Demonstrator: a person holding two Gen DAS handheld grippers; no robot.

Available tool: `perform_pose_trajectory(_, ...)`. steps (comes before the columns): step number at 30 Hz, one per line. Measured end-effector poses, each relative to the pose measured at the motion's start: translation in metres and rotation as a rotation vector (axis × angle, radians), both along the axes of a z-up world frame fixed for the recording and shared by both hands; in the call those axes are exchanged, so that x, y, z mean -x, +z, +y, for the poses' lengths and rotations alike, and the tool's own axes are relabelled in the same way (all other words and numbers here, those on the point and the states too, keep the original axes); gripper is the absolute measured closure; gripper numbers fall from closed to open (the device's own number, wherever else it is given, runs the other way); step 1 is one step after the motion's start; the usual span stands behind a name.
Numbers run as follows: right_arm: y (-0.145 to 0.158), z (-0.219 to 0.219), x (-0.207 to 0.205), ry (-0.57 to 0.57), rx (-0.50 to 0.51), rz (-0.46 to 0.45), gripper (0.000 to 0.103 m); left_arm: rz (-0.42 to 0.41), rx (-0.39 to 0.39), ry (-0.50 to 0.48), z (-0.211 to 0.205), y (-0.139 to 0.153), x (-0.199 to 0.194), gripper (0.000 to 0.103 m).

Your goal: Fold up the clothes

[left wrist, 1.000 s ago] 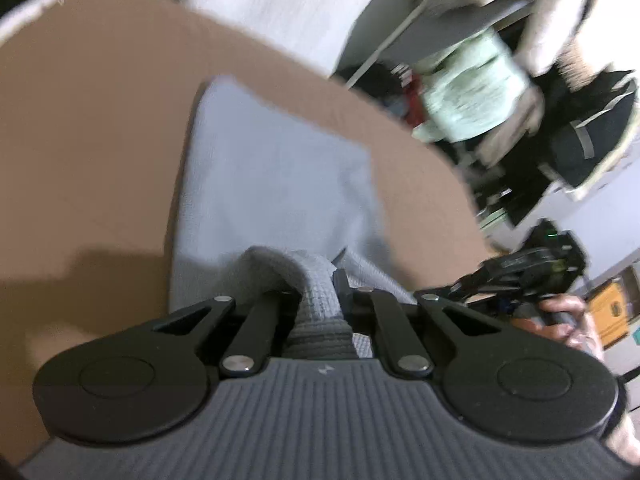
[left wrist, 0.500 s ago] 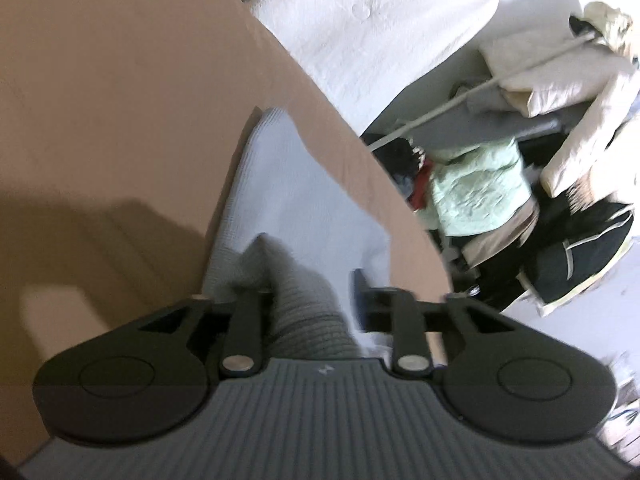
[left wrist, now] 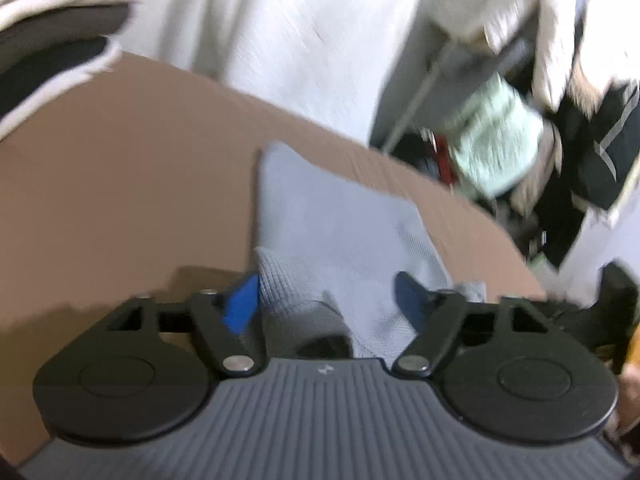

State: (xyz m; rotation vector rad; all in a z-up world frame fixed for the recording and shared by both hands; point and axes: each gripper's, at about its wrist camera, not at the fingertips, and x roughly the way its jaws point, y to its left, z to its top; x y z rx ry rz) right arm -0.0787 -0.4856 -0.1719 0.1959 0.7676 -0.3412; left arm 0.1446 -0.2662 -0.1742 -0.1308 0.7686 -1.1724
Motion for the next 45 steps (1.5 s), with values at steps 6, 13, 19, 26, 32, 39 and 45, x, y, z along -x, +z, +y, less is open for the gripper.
perform_pose_trajectory(6,-0.004,-0.020,-0.001,-0.124,-0.026,-0.105,0.042,-0.209,-0.114,0.004,0.017,-0.010,0.009,0.025)
perform_pose_trajectory(13,-0.015,-0.022,-0.012,-0.086,0.018,-0.128,0.048,-0.270,-0.170,-0.164,-0.009,-0.018,0.027,0.025)
perform_pose_trajectory(19,-0.002,-0.023,-0.019,-0.032,0.054,-0.234,0.094,-0.332,-0.276,-0.304,-0.036,-0.033,0.044,0.030)
perform_pose_trajectory(26,-0.017,-0.070,-0.012,-0.113,-0.244,-0.264,0.091,-0.461,-0.408,-0.323,-0.100,-0.021,0.040,0.060)
perform_pose_trajectory(32,-0.032,-0.110,0.016,-0.288,-0.573,-0.402,0.066,-0.294,-0.321,-0.167,-0.147,-0.014,-0.029,0.059)
perform_pose_trajectory(39,-0.031,-0.114,0.049,-0.442,-0.743,-0.445,0.054,-0.247,-0.276,-0.049,-0.140,-0.014,-0.054,0.039)
perform_pose_trajectory(45,-0.005,-0.064,0.044,-0.314,-0.680,-0.286,0.042,-0.184,-0.284,-0.012,-0.119,-0.026,-0.061,0.036)
